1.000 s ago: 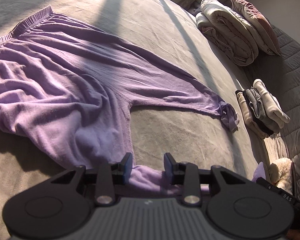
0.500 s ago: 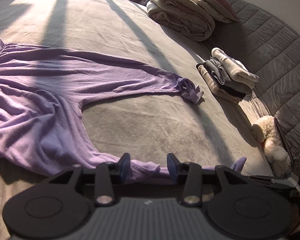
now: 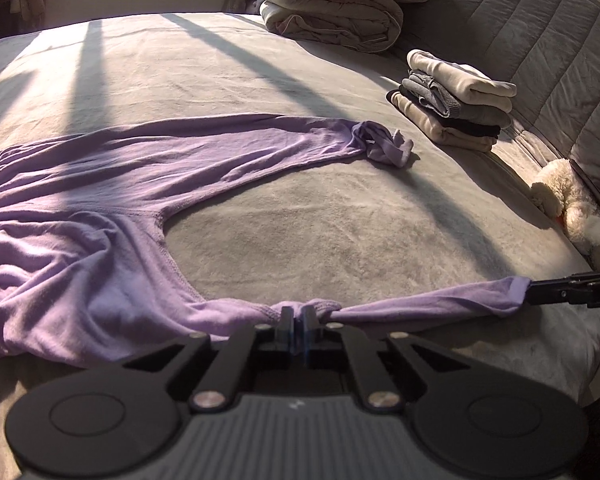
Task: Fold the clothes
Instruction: 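Release the leg with the left gripper while the right gripper lifts the other leg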
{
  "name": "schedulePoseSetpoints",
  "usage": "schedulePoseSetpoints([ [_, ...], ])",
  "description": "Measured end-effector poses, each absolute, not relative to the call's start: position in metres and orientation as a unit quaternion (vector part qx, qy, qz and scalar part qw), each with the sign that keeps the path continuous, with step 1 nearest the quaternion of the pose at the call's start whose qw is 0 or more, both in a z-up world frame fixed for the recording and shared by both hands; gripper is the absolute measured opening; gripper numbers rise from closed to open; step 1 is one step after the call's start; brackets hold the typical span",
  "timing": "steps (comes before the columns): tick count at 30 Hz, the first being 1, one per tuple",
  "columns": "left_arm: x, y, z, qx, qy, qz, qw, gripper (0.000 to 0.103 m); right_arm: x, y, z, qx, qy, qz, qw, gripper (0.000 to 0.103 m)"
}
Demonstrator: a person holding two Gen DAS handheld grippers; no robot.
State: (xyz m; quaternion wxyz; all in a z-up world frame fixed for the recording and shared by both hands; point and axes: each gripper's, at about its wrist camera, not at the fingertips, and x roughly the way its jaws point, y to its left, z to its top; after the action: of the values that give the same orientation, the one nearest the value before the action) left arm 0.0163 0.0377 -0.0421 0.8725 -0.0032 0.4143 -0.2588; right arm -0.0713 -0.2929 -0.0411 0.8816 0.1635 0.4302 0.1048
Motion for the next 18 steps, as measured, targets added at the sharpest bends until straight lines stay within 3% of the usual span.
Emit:
schedulePoseSetpoints([
  [18, 0.064, 0.038, -0.024, -0.123, 0.347, -0.161, 0.916, 0.002, -0.053, -0.243, -0.046, 0.101, 0.423, 0.136, 0.890, 0.043],
])
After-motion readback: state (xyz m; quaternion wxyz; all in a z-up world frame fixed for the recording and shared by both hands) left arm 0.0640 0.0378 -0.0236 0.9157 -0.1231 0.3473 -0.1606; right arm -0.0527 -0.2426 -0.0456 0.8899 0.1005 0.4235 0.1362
